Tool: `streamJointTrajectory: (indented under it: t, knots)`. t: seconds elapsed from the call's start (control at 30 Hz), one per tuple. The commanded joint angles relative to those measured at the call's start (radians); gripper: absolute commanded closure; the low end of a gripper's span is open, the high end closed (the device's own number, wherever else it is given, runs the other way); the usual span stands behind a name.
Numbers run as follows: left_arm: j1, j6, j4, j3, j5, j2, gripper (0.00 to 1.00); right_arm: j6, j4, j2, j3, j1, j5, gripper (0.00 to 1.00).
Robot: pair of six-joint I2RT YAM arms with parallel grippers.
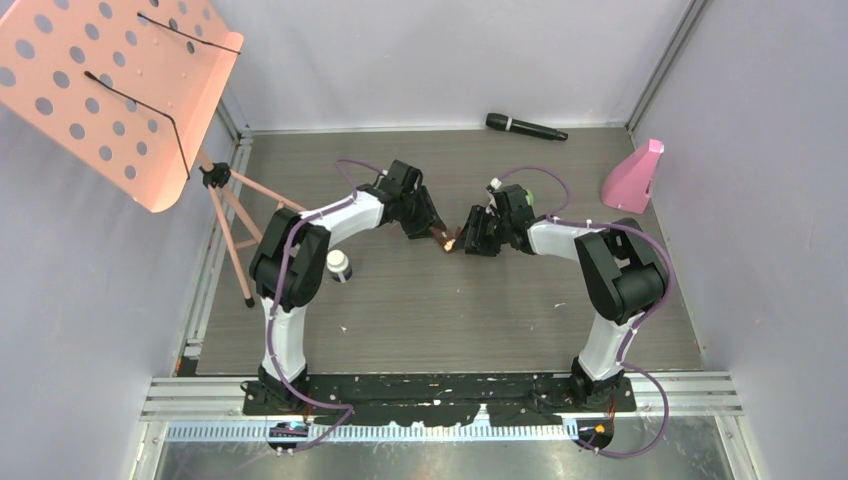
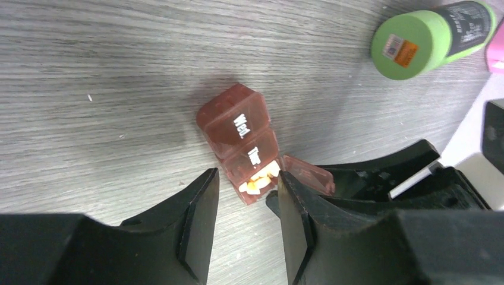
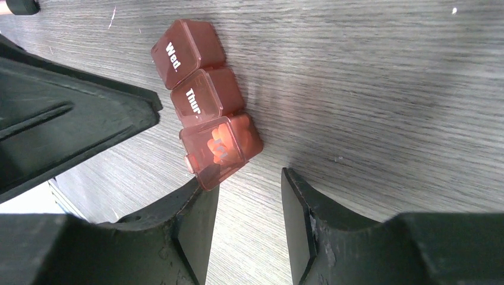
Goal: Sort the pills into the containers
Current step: Adjust the pill in the pill container.
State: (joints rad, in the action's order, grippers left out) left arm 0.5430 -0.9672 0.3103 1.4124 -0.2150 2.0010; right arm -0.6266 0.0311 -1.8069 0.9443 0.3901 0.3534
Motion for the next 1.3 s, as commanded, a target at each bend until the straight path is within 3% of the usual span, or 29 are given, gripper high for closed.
streamJointTrajectory:
  t: [0.0,0.47,0.83,1.03,1.27]
  knots:
    - [-0.004,0.009,0.070,0.065,0.019,0.042,0.57,0.014,-0.008,0.000,0.030,-0.005,-0.021,0.50]
    - [0.007,0.017,0.190,0.112,0.020,0.093,0.61,0.024,-0.014,-0.045,0.055,-0.004,-0.001,0.50]
    - [0.008,0.024,0.223,0.137,0.030,0.103,0.61,0.117,-0.118,-0.025,0.070,0.015,-0.121,0.53]
    - [0.008,0.017,0.233,0.157,0.040,0.109,0.62,0.181,-0.112,-0.004,0.050,0.027,-0.160,0.46]
    - [0.006,0.010,0.246,0.171,0.046,0.115,0.62,0.248,-0.089,-0.005,0.034,0.049,-0.173,0.45]
